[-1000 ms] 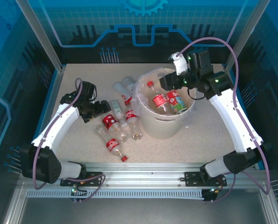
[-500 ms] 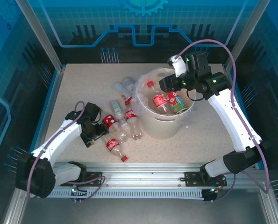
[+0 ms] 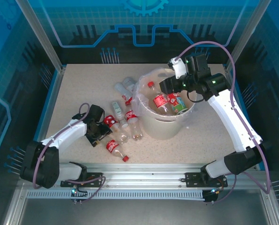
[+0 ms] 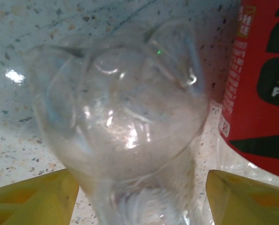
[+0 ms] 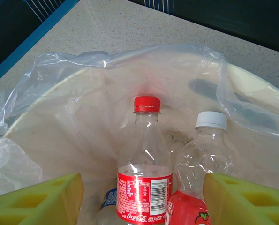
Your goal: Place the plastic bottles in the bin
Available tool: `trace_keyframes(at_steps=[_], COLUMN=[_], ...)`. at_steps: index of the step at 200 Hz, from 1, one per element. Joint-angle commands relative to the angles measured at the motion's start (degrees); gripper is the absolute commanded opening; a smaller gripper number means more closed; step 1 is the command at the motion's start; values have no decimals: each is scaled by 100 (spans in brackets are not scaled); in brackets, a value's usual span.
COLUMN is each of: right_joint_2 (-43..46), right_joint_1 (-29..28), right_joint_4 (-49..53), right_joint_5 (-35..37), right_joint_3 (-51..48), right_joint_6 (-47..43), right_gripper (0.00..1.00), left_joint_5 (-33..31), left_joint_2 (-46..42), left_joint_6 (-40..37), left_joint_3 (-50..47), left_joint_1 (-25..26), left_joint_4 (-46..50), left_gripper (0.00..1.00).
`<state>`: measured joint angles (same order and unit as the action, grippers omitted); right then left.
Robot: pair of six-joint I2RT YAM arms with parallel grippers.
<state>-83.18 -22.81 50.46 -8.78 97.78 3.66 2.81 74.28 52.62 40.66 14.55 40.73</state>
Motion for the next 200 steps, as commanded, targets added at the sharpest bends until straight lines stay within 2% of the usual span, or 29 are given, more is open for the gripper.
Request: trace_keyframes(at_steps=[1,26,60,111,158,200], right_joint_2=[135,135,25,25,83,100], right_joint_1=[39,38,40,40,48,-62], right_joint_4=[-88,-170,-370,-352,-336,-265], right_joint_5=[27,-18,-183,-204,-226,-146], right_joint_3=[-78,-137,-177,-57,30,291], right_joint_6=[60,74,126,89,76,101], right_gripper=[69,69,69,69,69,69], left_joint_5=[40,-43,-115,-235,-338,-253], left_joint_2=[65,134,-6,-228,-639,-837], left_joint_6=[104,210,296,175,-245,-1072], left_joint_3=[-117,-273,-365,-126,510,1599], left_joint_1=[40,40,39,40,-197,-566], left_joint_4=[-202,-395,-525,-112,460,804], left_gripper=[71,64,63,55,48,43])
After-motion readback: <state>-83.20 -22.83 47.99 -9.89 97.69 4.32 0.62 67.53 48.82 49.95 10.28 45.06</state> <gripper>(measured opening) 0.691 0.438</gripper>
